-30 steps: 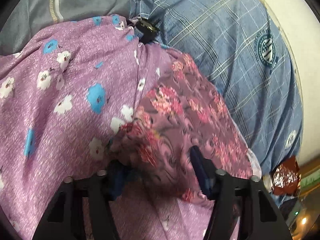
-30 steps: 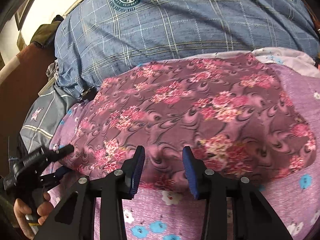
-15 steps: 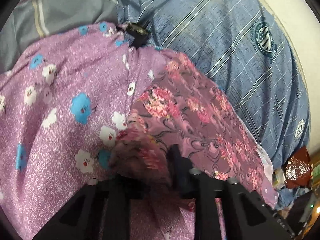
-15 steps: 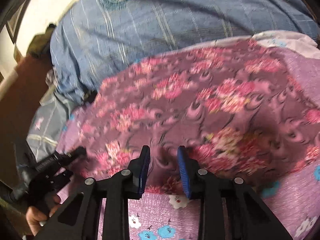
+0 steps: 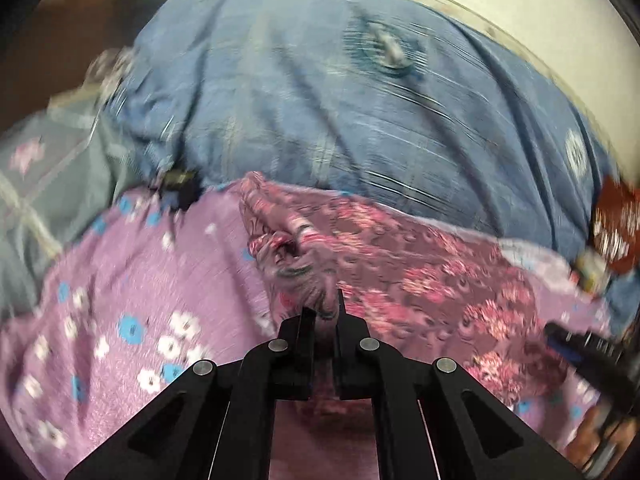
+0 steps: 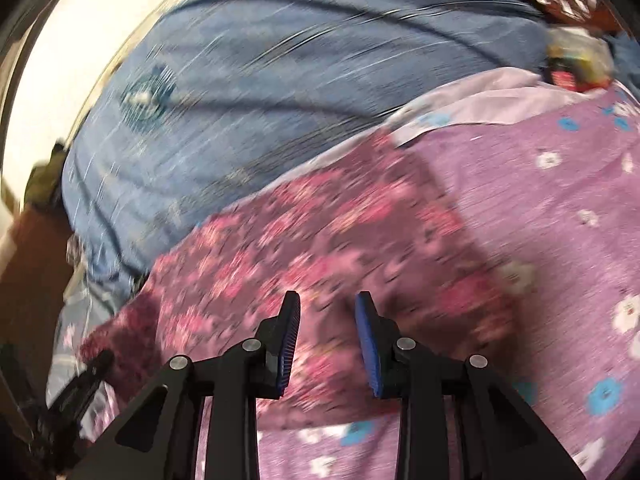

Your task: Fold small clothes

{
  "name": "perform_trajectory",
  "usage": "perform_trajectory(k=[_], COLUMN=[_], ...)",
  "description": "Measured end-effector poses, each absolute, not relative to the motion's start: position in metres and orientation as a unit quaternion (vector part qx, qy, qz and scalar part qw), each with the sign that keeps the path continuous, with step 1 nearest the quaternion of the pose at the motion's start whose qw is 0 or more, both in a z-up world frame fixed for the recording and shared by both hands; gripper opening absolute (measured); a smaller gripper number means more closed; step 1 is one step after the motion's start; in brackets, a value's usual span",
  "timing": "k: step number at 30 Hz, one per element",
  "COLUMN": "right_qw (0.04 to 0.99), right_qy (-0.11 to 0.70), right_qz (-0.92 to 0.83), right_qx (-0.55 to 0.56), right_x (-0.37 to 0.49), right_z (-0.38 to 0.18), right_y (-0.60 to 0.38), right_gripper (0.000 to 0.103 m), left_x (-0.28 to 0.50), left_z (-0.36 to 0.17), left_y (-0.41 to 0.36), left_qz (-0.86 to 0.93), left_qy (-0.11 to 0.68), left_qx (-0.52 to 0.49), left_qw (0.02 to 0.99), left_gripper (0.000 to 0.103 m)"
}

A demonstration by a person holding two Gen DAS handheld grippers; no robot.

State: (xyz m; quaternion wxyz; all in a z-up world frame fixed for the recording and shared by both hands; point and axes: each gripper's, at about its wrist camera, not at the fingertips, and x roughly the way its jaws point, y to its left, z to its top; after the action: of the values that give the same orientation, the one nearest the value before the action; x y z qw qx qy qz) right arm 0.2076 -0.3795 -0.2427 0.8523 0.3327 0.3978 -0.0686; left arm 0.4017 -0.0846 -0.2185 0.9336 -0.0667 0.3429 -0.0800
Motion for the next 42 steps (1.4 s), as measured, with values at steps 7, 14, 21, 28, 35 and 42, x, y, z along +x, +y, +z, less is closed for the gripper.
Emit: perform_trajectory(k=[7, 14, 21, 28, 35, 42], right_qw=[0.839, 0.838, 0.828, 0.807, 0.806, 0.81], right_qy=[0.38, 0.371, 0.345, 0.343, 0.346, 0.373], right_qz=[-0.1, -0.099, -0.131, -0.15, -0.057, -0.021], right_qx=[0.377, 0.387, 0.422, 0.457, 0.476, 0.452], right_x=[0.2, 0.197, 0.179, 0.171, 0.188, 0.211], right_z=[-0.246, -0.24, -0.239, -0.254, -0.253, -0.255], right_y=[-0.428, -0.432, -0.468, -0.497, -0.476, -0.45], right_gripper=[0.031, 0.031, 0.032, 0.032, 0.057, 0.067], left_x=[0.405, 0.406, 0.394, 0.394, 0.376, 0.405], left_z=[-0.195, -0.175, -0.166, -0.193, -0.158, -0.224], left_y=[-0.107, -0.15, -0.266, -0.321, -0.199, -0.134], left_qz=[-0.073, -0.111, -0.205, -0.334, -0.285, -0.199], left_qy=[0.379, 0.358, 0.354, 0.404, 0.277, 0.387], left_qx=[-0.052, -0.008, 0.061, 0.044, -0.045, -0.117], left_qw=[0.921, 0.927, 0.91, 0.851, 0.916, 0.893], left_gripper=[0.003, 0.002, 0.002, 0.025, 0.078, 0.076])
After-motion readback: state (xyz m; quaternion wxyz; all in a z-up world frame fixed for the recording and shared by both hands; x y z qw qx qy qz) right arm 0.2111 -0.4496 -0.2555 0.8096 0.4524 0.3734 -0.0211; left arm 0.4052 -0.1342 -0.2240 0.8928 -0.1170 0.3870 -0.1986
